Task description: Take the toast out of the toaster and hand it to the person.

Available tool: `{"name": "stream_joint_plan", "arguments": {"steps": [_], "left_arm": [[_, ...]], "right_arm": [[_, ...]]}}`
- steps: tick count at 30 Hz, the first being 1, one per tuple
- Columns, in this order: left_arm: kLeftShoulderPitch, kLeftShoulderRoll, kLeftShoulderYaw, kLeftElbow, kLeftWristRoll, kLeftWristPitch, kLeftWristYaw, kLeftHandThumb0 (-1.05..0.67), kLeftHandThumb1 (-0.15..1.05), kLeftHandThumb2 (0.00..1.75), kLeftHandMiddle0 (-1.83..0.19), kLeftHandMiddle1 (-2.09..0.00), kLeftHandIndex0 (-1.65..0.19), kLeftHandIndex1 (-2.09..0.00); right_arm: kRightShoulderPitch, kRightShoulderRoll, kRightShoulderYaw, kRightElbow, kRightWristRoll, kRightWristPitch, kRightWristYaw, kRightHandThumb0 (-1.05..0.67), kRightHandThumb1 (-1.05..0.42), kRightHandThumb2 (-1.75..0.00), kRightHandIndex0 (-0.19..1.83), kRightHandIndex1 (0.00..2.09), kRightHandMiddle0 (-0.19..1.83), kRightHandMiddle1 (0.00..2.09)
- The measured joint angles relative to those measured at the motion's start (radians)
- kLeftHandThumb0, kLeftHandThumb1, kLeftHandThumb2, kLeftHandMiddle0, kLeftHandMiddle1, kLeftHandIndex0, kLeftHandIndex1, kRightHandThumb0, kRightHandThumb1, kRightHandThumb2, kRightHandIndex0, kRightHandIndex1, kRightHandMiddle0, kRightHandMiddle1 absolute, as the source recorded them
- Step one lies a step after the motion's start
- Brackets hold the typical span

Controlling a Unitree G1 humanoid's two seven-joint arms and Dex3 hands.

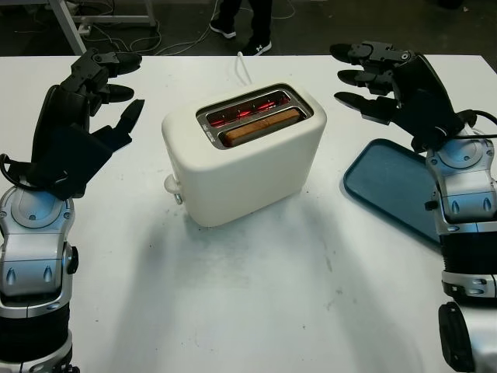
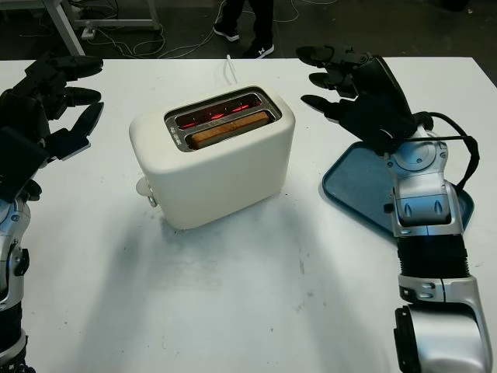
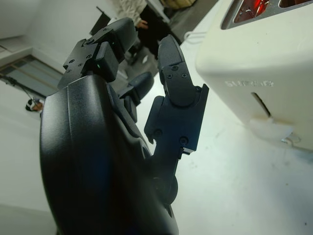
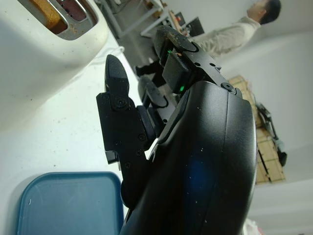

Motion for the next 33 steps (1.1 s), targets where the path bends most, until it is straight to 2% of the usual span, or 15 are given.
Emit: {"name": "stream_joint_plan", "arguments": {"steps": [3, 6, 7, 8, 10, 12, 15, 19, 22, 30, 33], "left_arm": [[0.000, 0.000, 0.001, 0.001, -0.005, -0.001, -0.001, -0.37, 0.92, 0.55, -0.06, -1.09, -0.17, -0.72], [0.000, 0.000, 0.001, 0.002, -0.005, -0.004, -0.001, -0.38, 0.92, 0.55, -0.07, -1.09, -0.17, -0.73], [0.000, 0.000, 0.001, 0.002, -0.005, -0.004, -0.001, -0.38, 0.92, 0.55, -0.07, -1.09, -0.17, -0.73], [0.000, 0.000, 0.001, 0.002, -0.005, -0.003, -0.001, -0.38, 0.92, 0.55, -0.07, -1.09, -0.17, -0.73], [0.000, 0.000, 0.001, 0.002, -0.006, -0.003, -0.001, -0.38, 0.92, 0.55, -0.06, -1.09, -0.17, -0.73], [0.000, 0.000, 0.001, 0.002, -0.006, -0.004, -0.001, -0.37, 0.92, 0.56, -0.06, -1.09, -0.16, -0.73], [0.000, 0.000, 0.001, 0.002, -0.007, -0.004, -0.001, -0.38, 0.92, 0.56, -0.06, -1.09, -0.16, -0.73], [0.000, 0.000, 0.001, 0.006, -0.007, -0.006, -0.001, -0.38, 0.92, 0.55, -0.05, -1.10, -0.16, -0.74], [0.000, 0.000, 0.001, 0.012, -0.007, -0.010, -0.002, -0.39, 0.92, 0.55, -0.04, -1.10, -0.15, -0.74], [0.000, 0.000, 0.001, 0.013, -0.007, -0.010, -0.002, -0.38, 0.92, 0.56, -0.04, -1.11, -0.15, -0.75], [0.000, 0.000, 0.001, 0.013, -0.007, -0.010, -0.002, -0.39, 0.92, 0.55, -0.04, -1.11, -0.14, -0.75]], "right_arm": [[0.000, -0.004, 0.006, 0.003, -0.018, -0.010, -0.009, -0.28, -0.92, -0.18, 0.80, 0.12, 0.70, 0.06], [0.000, -0.005, 0.006, 0.011, -0.026, -0.032, -0.016, -0.32, -0.92, -0.18, 0.96, 0.31, 0.75, 0.07], [0.000, -0.005, 0.006, 0.014, -0.026, -0.038, -0.017, -0.33, -0.92, -0.18, 0.91, 0.57, 0.77, 0.06], [0.000, -0.005, 0.006, 0.019, -0.025, -0.048, -0.018, -0.34, -0.92, -0.18, 0.80, 0.95, 0.79, 0.05], [0.000, -0.005, 0.006, 0.031, -0.024, -0.065, -0.019, -0.34, -0.92, -0.19, 0.71, 1.23, 0.81, 0.05], [0.000, -0.005, 0.006, 0.043, -0.024, -0.085, -0.019, -0.33, -0.92, -0.18, 0.66, 1.32, 0.82, 0.05], [0.000, -0.005, 0.006, 0.052, -0.024, -0.090, -0.020, -0.33, -0.92, -0.18, 0.67, 1.39, 0.83, 0.05], [0.000, -0.005, 0.006, 0.052, -0.024, -0.091, -0.020, -0.33, -0.92, -0.16, 0.63, 1.38, 0.83, 0.04], [0.000, -0.005, 0.006, 0.052, -0.025, -0.091, -0.020, -0.36, -0.92, -0.15, 0.58, 1.27, 0.83, 0.03], [-0.001, -0.005, 0.006, 0.052, -0.025, -0.090, -0.020, -0.31, -0.92, -0.13, 0.56, 1.12, 0.83, 0.03], [-0.001, -0.005, 0.007, 0.051, -0.028, -0.089, -0.020, -0.29, -0.92, -0.12, 0.56, 0.94, 0.83, 0.02]]}}
